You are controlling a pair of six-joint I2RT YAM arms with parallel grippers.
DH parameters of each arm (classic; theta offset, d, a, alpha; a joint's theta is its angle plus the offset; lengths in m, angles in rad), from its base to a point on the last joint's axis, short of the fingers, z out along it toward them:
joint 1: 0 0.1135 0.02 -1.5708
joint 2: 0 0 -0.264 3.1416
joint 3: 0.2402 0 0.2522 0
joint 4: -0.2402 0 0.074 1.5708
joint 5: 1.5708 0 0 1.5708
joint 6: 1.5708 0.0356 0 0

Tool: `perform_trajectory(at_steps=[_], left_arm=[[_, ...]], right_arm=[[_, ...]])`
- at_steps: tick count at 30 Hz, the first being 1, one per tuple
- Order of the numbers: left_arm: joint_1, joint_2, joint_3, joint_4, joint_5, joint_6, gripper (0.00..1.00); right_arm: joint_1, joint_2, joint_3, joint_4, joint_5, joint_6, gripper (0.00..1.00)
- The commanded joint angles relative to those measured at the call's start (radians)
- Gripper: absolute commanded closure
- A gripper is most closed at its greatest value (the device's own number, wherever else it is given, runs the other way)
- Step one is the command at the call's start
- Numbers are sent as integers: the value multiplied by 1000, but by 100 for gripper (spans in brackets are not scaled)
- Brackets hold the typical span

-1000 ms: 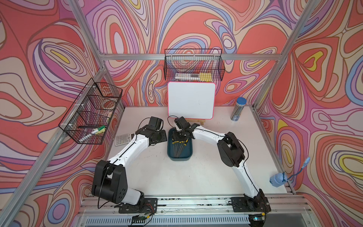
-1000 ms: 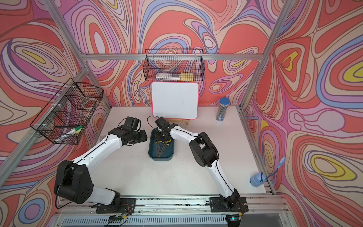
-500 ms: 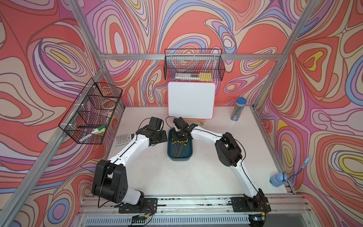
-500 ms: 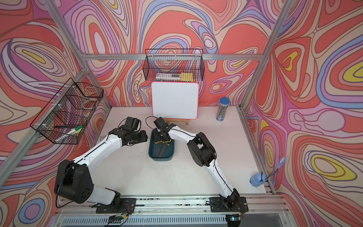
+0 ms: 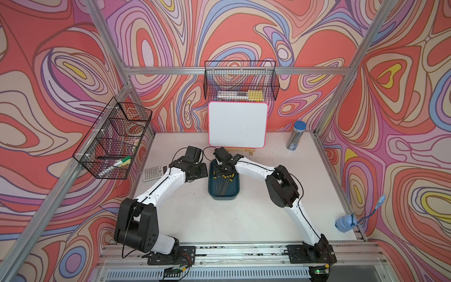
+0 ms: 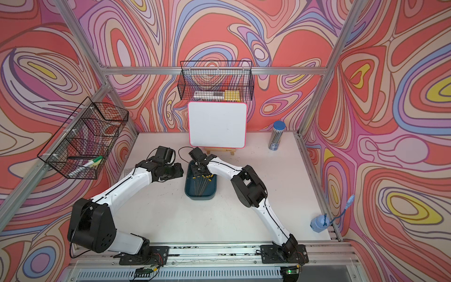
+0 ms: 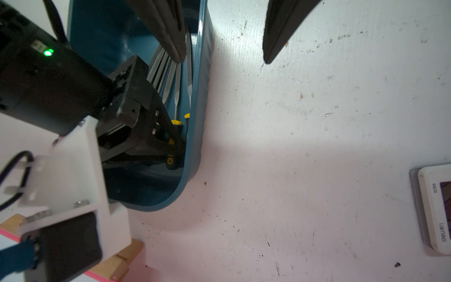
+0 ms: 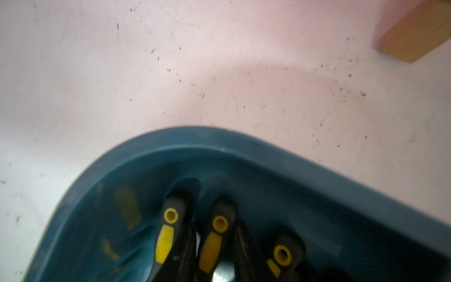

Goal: Take the file tool out of the storage box
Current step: Pick up the file tool from the storage box, then place the file tool at the center of the board.

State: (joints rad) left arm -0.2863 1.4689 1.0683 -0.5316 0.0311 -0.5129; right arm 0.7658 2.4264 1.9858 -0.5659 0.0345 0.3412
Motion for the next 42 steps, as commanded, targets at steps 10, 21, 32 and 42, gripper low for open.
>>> perform_trajectory(at_steps=[10, 21, 32, 42], left_arm=[[6, -12, -10, -5, -4, 8, 44], [6, -18, -8, -9, -13, 11, 43], [6, 2, -12, 21, 11, 1, 43], [6, 22, -14, 27, 33, 12, 43]], right_arm=[[12, 50, 1, -36, -38, 48, 77], [9, -145, -154, 239, -143, 149, 80], [-24, -421, -383, 414, -42, 159, 80], [-135, -587, -655, 314, 156, 100, 84]])
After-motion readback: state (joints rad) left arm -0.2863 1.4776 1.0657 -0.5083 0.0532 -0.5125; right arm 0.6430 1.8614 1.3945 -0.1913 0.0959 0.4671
